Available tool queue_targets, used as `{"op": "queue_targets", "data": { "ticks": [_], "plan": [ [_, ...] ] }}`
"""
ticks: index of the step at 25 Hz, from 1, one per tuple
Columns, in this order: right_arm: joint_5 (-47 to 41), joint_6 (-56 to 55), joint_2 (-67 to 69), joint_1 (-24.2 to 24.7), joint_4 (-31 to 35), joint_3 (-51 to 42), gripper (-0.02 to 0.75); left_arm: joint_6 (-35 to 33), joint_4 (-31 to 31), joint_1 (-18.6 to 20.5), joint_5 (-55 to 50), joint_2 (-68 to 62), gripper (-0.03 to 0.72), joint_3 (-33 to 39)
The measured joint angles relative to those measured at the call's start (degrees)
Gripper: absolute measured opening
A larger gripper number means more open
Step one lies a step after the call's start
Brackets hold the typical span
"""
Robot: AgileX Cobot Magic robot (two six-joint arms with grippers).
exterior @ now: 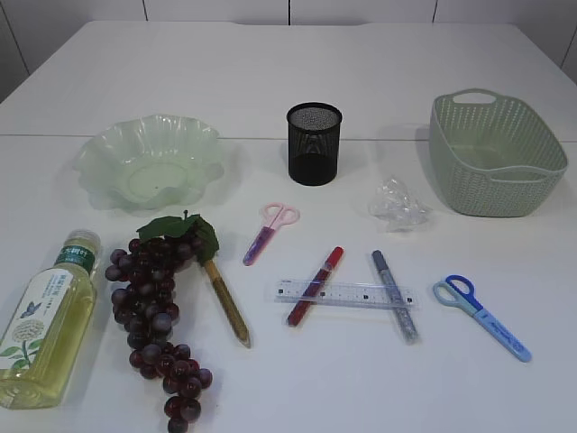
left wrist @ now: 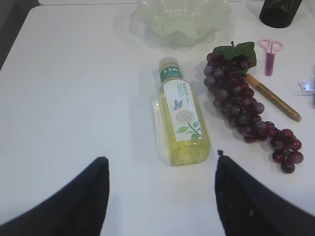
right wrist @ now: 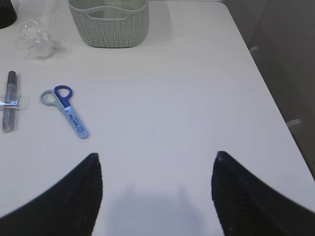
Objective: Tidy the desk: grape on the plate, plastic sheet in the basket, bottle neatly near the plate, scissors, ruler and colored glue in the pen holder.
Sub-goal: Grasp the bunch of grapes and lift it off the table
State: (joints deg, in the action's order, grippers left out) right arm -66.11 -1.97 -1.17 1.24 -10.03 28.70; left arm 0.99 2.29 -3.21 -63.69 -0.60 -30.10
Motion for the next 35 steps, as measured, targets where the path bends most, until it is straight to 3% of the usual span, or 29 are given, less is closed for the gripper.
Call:
{"op": "queue_targets", "data": {
  "ticks": [25, 35],
  "plan": [
    [0.0, 0.0, 0.0, 0.0, -0.1, 0.0, 0.539, 0.0, 0.0, 0.0, 0.2, 0.0, 0.489, 0.0],
    [0.0, 0.0, 0.0, 0.0, 1.4, 0.0, 0.538, 0.0, 1.4, 0.0, 4.4, -5.4, 0.489, -5.9]
  ]
}}
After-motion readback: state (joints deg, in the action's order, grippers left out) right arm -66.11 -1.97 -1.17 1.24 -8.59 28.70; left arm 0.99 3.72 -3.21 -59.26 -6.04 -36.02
